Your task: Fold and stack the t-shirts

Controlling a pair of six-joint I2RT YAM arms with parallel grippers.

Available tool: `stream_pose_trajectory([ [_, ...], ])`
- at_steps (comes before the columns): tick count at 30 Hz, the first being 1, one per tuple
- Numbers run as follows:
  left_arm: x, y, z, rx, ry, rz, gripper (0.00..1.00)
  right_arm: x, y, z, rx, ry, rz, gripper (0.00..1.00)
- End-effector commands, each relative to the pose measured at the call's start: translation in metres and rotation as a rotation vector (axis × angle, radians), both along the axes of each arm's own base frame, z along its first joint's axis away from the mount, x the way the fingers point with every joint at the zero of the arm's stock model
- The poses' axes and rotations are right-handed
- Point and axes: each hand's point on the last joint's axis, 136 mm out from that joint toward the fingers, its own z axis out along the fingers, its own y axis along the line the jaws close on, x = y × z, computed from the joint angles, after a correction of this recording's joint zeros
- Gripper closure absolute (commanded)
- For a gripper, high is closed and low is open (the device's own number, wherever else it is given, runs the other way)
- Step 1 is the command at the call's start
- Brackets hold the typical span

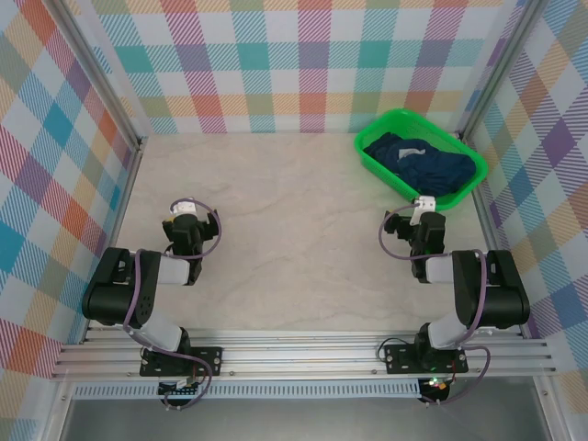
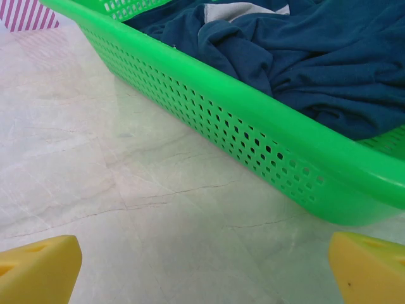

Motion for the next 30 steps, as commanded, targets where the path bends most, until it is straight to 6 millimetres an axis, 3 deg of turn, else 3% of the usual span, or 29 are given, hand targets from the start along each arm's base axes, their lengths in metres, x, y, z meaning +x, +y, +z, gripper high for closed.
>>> stream_pose_trajectory([
  [1,-0.003,0.0,0.0,-0.017,-0.001,-0.003,0.0,0.008,0.006,0.012,-0.003,-0.043,0.027,0.0],
  [25,-0.004,0.0,0.0,-0.018,-0.005,-0.004,0.0,0.006,0.006,0.012,-0.003,-0.046,0.029,0.0],
  [30,-0.017,0.0,0.012,-0.021,-0.09,-0.008,0.0,-0.01,0.011,0.031,-0.021,-0.144,0.05,0.0],
])
